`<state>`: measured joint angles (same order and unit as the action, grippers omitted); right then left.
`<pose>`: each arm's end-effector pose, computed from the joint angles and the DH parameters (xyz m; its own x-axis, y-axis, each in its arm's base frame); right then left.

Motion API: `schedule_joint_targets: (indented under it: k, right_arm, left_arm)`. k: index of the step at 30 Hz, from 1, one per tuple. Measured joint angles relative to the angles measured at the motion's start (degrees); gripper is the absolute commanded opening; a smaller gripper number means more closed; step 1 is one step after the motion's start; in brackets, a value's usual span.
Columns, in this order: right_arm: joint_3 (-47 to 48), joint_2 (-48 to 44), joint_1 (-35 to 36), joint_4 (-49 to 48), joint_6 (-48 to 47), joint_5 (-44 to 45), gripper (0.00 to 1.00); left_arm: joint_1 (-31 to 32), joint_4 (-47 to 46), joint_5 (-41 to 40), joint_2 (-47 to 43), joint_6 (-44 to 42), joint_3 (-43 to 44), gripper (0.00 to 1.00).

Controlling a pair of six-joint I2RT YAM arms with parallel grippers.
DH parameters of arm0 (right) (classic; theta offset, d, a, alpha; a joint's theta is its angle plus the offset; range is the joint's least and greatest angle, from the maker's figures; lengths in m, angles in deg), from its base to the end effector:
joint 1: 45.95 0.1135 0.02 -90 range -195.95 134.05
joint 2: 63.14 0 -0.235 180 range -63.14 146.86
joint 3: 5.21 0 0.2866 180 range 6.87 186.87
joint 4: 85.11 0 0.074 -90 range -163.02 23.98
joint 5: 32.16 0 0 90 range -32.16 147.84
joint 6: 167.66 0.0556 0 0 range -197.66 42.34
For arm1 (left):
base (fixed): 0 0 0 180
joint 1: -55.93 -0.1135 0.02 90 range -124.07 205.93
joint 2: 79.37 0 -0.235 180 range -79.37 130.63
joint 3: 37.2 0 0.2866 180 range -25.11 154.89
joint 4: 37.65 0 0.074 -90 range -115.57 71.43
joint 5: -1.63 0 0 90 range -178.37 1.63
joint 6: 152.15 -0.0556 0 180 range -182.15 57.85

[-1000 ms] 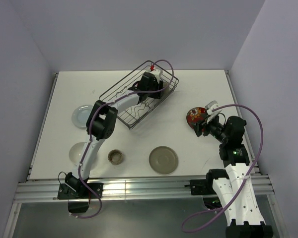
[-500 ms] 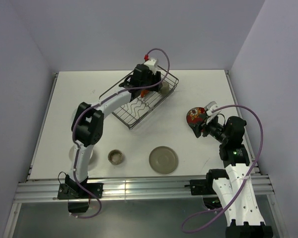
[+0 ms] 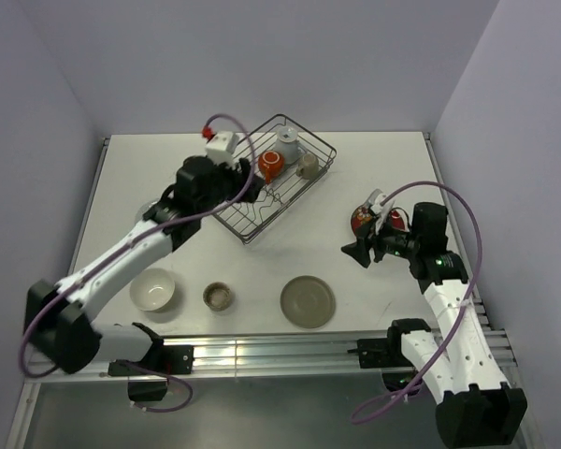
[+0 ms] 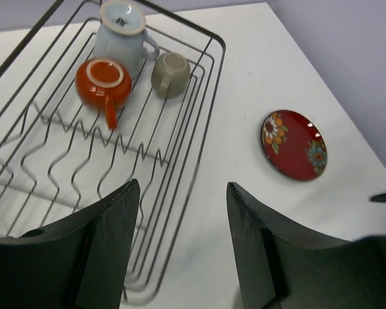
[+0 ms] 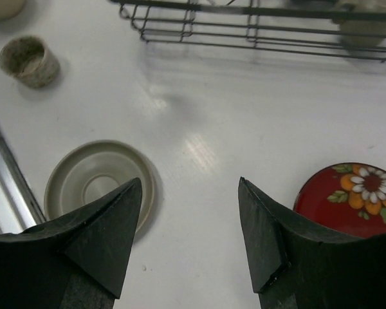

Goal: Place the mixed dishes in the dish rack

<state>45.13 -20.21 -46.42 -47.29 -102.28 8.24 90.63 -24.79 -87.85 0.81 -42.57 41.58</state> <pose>0.2274 0.0405 0.2548 -0.1888 -0.2685 -0.9446 -0.8031 0.5958 -0.0088 0.3220 -0.2236 0.3061 -0.3840 -0.1417 -0.9124 0.4753 0.8168 -0.3269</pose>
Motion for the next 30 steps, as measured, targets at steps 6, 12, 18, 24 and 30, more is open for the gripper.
schedule_joint_targets:
  k: [6,12,18,24,30]
  right_arm:
    - [1.2,3.3,7.3,5.5,-6.6,-0.4,0.69]
    - [1.2,4.6,9.7,6.8,-10.1,-0.4,0.70]
    - [1.2,5.9,10.4,8.4,-12.3,-0.4,0.70]
    - [1.2,5.9,10.4,8.7,-12.7,-0.4,0.70]
    - [0.9,4.9,10.4,8.7,-12.9,0.0,0.70]
  left_arm:
    - [-0.1,5.2,-2.0,-22.9,6.5,-17.7,0.62]
    - [-0.1,15.8,-2.6,-35.6,15.5,-29.1,0.60]
    - [0.2,28.0,-3.8,-33.8,24.8,-32.5,0.55]
    - [0.4,33.4,-5.8,-24.2,32.3,-32.2,0.48]
    - [1.2,34.8,-6.9,-20.9,35.7,-32.2,0.47]
